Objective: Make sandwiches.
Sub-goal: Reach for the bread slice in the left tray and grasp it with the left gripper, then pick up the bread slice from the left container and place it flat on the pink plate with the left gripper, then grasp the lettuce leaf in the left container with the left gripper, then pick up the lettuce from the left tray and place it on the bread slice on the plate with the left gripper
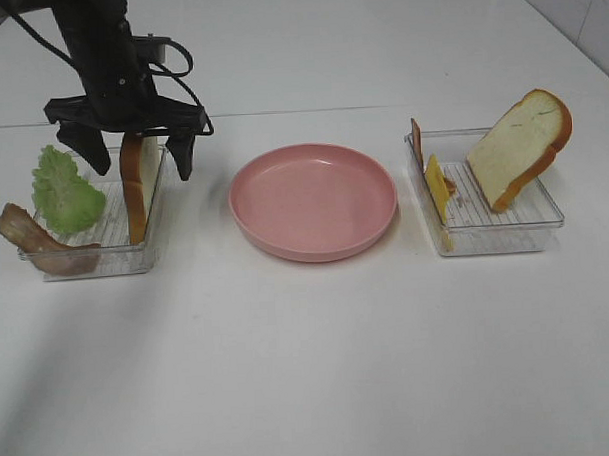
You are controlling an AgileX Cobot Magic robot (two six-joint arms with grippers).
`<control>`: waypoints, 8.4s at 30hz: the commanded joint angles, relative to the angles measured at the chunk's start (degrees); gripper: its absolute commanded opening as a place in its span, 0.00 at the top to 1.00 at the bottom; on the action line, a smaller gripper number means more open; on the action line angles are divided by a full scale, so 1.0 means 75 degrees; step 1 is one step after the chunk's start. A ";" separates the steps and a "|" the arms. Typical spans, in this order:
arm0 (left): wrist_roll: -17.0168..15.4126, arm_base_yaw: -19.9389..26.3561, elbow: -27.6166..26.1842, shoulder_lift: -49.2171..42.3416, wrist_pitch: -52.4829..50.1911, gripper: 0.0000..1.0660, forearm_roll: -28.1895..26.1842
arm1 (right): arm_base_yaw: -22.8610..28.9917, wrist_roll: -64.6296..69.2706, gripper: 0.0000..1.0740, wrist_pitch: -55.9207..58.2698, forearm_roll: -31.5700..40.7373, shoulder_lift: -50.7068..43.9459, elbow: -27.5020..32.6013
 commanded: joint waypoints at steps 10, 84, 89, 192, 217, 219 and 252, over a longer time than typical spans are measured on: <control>-0.0038 -0.0023 -0.0038 0.0000 0.0474 1.00 0.0145 | -0.0023 -0.0038 0.13 -0.0076 -0.0031 -0.0237 0.0023; 0.1536 -0.1329 -0.0038 0.0840 -0.3094 0.23 -0.4553 | -0.0023 -0.0038 0.13 -0.0076 -0.0031 -0.0237 0.0023; 0.1276 -0.1329 -0.0229 0.0680 -0.2429 0.08 -0.3751 | -0.0023 -0.0038 0.13 -0.0076 -0.0031 -0.0237 0.0023; 0.1444 0.1979 -0.0206 -0.0229 0.0795 1.00 -0.0626 | -0.0023 -0.0038 0.13 -0.0076 -0.0031 -0.0237 0.0023; 0.1887 0.0244 -0.0397 -0.1910 -0.0222 1.00 -0.3896 | -0.0023 -0.0038 0.13 -0.0076 -0.0031 -0.0237 0.0023; 0.1895 -0.0015 -0.0397 -0.1841 -0.0527 1.00 -0.4186 | -0.0023 -0.0038 0.13 -0.0076 -0.0031 -0.0237 0.0023; 0.2124 -0.1253 -0.0397 0.0749 -0.2162 1.00 -0.5386 | -0.0023 -0.0038 0.13 -0.0076 -0.0031 -0.0237 0.0023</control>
